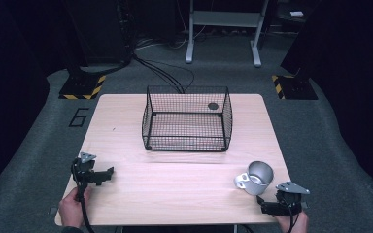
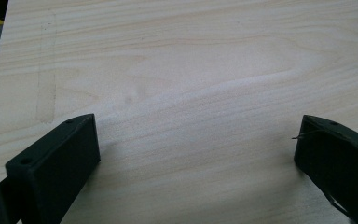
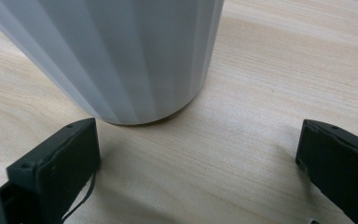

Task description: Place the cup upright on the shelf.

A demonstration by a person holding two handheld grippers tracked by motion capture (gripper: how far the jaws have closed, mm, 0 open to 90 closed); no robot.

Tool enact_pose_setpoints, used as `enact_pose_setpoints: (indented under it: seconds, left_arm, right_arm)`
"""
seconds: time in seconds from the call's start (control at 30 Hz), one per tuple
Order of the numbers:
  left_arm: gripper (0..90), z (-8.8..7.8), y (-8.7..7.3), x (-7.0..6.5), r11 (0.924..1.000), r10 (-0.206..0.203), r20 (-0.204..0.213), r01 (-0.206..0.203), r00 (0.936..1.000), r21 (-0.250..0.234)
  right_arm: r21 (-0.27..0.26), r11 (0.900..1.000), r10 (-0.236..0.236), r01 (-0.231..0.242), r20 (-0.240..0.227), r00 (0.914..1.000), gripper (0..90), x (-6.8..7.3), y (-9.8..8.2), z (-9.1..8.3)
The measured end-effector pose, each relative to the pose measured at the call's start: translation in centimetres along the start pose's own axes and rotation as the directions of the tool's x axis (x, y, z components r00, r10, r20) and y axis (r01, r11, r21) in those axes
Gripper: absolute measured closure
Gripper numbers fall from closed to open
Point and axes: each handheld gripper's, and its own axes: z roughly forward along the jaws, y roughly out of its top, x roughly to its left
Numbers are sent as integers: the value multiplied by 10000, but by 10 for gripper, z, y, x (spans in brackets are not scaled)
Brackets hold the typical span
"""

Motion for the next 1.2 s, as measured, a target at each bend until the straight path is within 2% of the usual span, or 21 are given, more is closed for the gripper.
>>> enact_pose_setpoints:
  seconds: [0.13, 0.27, 0.57, 0.6, 0.67, 0.7, 0.97, 1.2]
  left_arm:
    - [0, 0, 0, 0, 10000, 3, -1, -3, 10000, 2]
    - [0, 0, 0, 0, 10000, -1, -1, 1, 10000, 1]
    - [0, 0, 0, 0, 10000, 2, 0, -2, 10000, 2]
    - [0, 0, 0, 0, 10000, 1, -3, -1, 10000, -1]
    - [0, 0, 0, 0, 10000, 0, -1, 0, 10000, -2]
    - [0, 0, 0, 0, 10000, 0, 1, 0, 10000, -1]
    - [0, 0, 0, 0, 10000, 2, -3, -2, 10000, -1]
    - [0, 0, 0, 0, 10000, 0, -2, 0, 10000, 1]
  right_arm:
    - [-1, 9999, 142, -142, -67, 9999, 0, -1, 0, -2]
    - [-334, 9989, 300, -314, -417, 9987, 0, 2, 4, -10]
    - [-1028, 9947, -166, 82, -802, 9966, 0, 15, 24, -22]
    - [-997, 9950, -89, 10, -794, 9968, 0, 16, 27, -23]
    - [-1161, 9932, -193, 90, -874, 9960, 0, 17, 32, -22]
    - [-1042, 9944, -283, 191, -868, 9958, 0, 17, 35, -21]
    - [-1199, 9924, -369, 265, -850, 9957, 0, 18, 46, -14]
    - [-1125, 9927, -540, 423, -1030, 9932, 0, 19, 54, -5]
